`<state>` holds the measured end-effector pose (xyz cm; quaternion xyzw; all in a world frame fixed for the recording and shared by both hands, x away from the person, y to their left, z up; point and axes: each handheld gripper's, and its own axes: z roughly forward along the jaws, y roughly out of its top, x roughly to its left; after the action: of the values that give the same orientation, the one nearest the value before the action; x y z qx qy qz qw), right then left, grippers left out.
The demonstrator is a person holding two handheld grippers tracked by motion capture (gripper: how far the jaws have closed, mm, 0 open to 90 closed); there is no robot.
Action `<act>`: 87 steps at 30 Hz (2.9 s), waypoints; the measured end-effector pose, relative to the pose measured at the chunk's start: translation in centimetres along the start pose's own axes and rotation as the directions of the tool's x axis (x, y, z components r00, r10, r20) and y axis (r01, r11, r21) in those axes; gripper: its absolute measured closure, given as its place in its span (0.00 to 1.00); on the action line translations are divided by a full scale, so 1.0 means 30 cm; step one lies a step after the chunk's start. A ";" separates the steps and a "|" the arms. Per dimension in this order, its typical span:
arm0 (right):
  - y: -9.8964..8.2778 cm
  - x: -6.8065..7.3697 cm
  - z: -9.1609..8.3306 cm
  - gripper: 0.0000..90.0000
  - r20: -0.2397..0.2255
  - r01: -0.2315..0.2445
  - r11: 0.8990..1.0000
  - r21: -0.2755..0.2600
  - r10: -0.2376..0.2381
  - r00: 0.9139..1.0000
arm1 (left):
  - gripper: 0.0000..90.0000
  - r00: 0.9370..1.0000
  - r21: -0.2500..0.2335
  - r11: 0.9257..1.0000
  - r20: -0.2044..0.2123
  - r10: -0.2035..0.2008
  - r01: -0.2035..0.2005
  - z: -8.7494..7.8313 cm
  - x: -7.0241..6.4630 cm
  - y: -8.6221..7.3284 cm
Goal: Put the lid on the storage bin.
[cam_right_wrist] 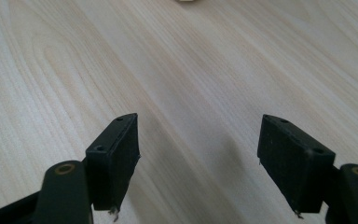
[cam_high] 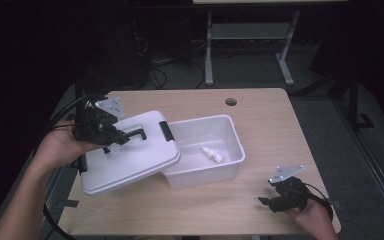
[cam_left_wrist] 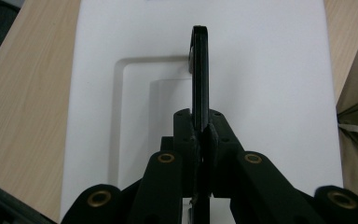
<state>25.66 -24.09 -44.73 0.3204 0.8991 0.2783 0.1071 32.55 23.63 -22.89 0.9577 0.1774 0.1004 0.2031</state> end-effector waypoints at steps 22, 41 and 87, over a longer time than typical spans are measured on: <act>-0.001 0.001 -0.008 0.32 0.002 0.001 1.000 -0.009 -0.001 1.000 | 0.93 0.997 -0.007 0.999 0.050 0.053 -0.053 0.105 0.000 0.161; -0.011 -0.001 -0.022 0.32 -0.004 -0.006 1.000 -0.022 0.006 1.000 | 0.93 0.993 -0.029 0.996 0.080 0.085 -0.083 0.198 -0.001 0.281; -0.026 0.004 -0.026 0.31 -0.019 -0.017 0.999 -0.029 0.017 1.000 | 0.93 0.980 -0.055 0.988 0.131 0.150 -0.144 0.349 -0.009 0.471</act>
<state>24.89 -24.85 -44.53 0.3237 0.8933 0.2951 0.1007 39.31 7.75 -26.31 0.9679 0.0899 0.0543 0.2283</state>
